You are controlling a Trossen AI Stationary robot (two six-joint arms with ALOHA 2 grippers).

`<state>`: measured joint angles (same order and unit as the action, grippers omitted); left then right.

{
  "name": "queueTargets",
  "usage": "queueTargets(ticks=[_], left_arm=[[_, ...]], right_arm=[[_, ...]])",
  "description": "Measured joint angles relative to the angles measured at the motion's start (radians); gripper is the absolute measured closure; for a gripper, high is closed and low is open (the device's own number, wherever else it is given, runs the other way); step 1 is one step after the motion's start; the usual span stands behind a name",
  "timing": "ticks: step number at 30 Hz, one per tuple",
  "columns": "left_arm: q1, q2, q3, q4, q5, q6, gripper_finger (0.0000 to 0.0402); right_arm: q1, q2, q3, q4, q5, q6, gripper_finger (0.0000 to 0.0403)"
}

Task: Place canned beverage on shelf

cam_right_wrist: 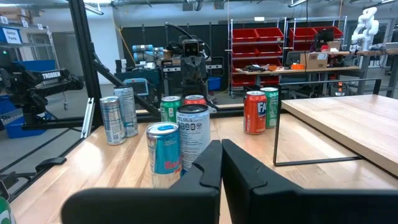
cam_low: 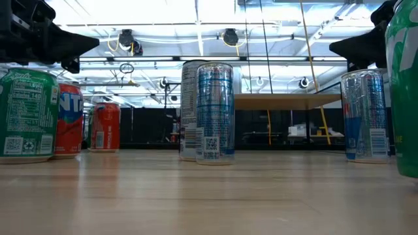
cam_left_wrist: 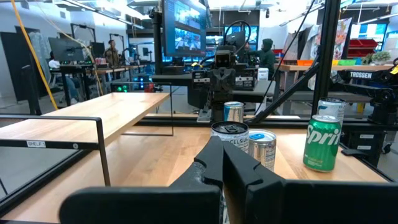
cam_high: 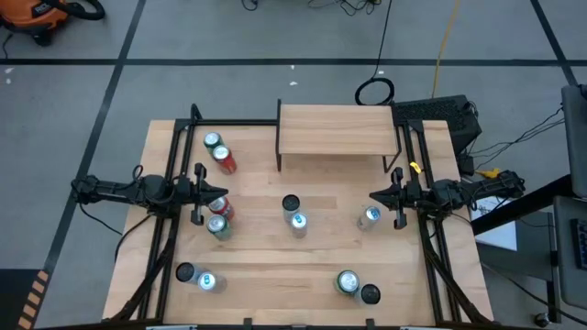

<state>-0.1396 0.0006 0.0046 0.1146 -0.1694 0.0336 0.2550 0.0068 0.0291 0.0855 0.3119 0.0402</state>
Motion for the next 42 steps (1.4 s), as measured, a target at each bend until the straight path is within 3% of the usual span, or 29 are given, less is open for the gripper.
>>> queueTargets(ticks=[37,42], left_arm=[[0.0,0.0,0.0,0.0,0.0,0.0,0.0402],[0.0,0.0,0.0,0.0,0.0,0.0,0.0402]], right_arm=[[0.0,0.0,0.0,0.0,0.001,-0.001,0.0403],[0.0,0.0,0.0,0.04,0.053,-0.007,0.0403]])
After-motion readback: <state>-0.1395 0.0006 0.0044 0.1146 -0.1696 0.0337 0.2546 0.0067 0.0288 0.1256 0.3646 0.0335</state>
